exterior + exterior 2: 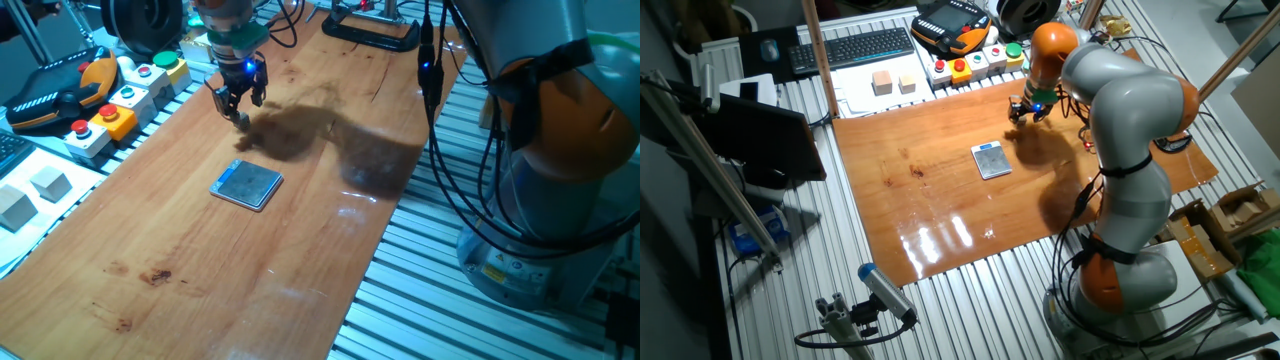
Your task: Place the block on the scale
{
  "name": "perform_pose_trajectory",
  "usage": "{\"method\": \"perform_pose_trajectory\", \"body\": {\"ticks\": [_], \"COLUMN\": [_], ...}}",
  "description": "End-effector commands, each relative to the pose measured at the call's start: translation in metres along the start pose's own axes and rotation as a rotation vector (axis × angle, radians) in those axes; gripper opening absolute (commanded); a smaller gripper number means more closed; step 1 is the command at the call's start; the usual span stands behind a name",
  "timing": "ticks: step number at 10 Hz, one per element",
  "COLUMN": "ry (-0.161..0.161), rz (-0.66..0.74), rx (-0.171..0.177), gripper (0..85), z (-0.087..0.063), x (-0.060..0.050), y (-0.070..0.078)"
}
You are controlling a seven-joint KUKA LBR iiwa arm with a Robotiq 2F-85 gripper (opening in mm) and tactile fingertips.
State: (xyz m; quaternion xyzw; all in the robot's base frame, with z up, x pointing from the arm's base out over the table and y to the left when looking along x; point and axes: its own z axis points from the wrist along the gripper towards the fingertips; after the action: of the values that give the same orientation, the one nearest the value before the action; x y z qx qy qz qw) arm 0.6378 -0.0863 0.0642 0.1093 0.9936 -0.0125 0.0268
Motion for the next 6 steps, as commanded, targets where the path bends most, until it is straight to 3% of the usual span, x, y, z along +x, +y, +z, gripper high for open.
{"method": "perform_pose_trajectory", "body": {"ticks": [1, 6], "ry": [-0.002, 0.001], "rz": [0.003, 0.002], "rx": [0.001, -0.008], "gripper": [69.0, 69.0], "z": [0.002, 0.015], "x": [-0.001, -0.008], "y": [0.001, 0.000]}}
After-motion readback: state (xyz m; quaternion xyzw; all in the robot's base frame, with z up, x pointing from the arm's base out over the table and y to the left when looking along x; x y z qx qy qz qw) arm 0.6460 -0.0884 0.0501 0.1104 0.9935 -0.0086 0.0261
